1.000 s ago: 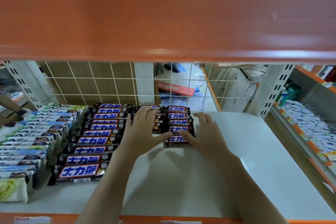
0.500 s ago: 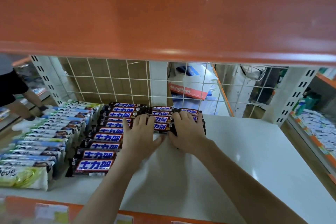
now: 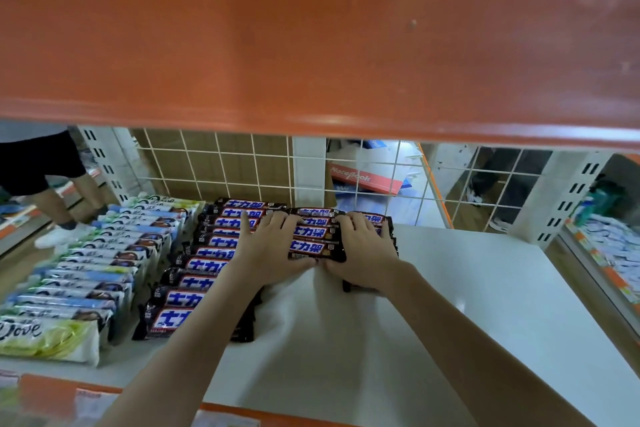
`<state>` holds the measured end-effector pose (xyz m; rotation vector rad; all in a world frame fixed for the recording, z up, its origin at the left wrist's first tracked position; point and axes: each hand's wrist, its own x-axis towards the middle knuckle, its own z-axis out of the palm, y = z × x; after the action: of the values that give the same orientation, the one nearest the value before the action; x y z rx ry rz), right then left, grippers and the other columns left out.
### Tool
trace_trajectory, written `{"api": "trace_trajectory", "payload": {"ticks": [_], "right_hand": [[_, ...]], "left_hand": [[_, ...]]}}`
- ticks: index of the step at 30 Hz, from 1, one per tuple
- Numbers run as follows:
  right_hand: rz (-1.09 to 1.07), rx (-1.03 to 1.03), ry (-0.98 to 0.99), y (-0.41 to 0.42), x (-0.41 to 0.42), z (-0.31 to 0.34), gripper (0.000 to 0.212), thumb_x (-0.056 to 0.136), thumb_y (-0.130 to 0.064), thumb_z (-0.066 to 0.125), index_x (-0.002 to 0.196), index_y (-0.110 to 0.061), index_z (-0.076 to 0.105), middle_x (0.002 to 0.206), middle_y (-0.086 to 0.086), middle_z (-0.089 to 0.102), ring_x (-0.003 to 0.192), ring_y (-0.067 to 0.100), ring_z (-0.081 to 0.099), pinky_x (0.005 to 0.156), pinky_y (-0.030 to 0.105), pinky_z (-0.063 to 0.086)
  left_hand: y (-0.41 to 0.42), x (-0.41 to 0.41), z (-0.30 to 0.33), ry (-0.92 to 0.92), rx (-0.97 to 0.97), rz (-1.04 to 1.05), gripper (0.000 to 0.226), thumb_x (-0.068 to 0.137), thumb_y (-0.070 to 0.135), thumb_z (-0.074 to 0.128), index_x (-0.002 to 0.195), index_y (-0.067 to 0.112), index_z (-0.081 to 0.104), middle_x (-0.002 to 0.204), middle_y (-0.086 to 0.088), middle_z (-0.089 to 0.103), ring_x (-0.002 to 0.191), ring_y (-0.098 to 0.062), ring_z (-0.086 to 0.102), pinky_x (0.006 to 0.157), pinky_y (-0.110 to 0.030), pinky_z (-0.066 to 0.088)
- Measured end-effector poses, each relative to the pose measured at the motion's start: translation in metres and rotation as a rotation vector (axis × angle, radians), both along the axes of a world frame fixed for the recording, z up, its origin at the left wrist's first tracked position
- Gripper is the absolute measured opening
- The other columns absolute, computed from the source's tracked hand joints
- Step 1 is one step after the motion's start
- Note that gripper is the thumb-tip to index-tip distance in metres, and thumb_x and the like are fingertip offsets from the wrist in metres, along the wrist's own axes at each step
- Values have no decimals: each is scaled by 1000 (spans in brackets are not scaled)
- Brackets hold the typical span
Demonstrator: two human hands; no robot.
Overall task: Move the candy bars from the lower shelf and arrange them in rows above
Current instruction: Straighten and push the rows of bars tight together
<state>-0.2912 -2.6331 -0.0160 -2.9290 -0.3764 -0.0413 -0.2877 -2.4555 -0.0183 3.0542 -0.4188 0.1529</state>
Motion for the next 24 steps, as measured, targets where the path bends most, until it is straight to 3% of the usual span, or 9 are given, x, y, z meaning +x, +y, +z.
{"api": "trace_trajectory", "payload": {"ticks": [5, 9, 14, 19, 24], "right_hand": [[-22, 16, -33, -2, -5, -15, 81, 85, -61, 45, 146, -16, 19, 153, 2, 21, 144, 21, 13, 117, 52, 3], [-28, 15, -42, -1, -4, -14, 83, 84, -63, 47, 147, -16, 17, 152, 1, 21, 144, 20, 13, 116, 55, 4], [47, -39, 5, 3, 9, -4, 90, 82, -61, 52, 149, -19, 9, 156, -1, 12, 145, 20, 5, 113, 61, 3], [63, -46, 72, 6, 12, -1, 86, 83, -60, 51, 148, -21, 11, 154, 0, 17, 144, 20, 11, 113, 62, 0], [72, -44, 63, 7, 10, 0, 85, 84, -59, 51, 148, -20, 12, 152, 2, 19, 142, 22, 15, 112, 60, 0]], "left_hand": [[0, -4, -3, -36, 32, -3, 79, 81, 70, 41, 143, 24, 22, 146, 5, 28, 138, -15, 21, 109, -62, -1], [0, 0, 2, -15, 39, -23, 83, 79, 72, 42, 143, 23, 21, 147, 3, 26, 139, -17, 19, 108, -64, -3], [3, 18, 5, 73, 44, -143, 93, 78, 72, 46, 148, 27, 5, 155, 7, 7, 144, -15, 1, 108, -62, -6], [12, 27, 0, 92, 28, -180, 108, 56, 87, 20, 147, 28, 13, 153, 10, 18, 141, -10, 15, 107, -62, -10], [14, 27, 1, 102, -8, -177, 109, 52, 86, 21, 144, 29, 19, 150, 10, 24, 138, -9, 21, 106, -63, -9]]}}
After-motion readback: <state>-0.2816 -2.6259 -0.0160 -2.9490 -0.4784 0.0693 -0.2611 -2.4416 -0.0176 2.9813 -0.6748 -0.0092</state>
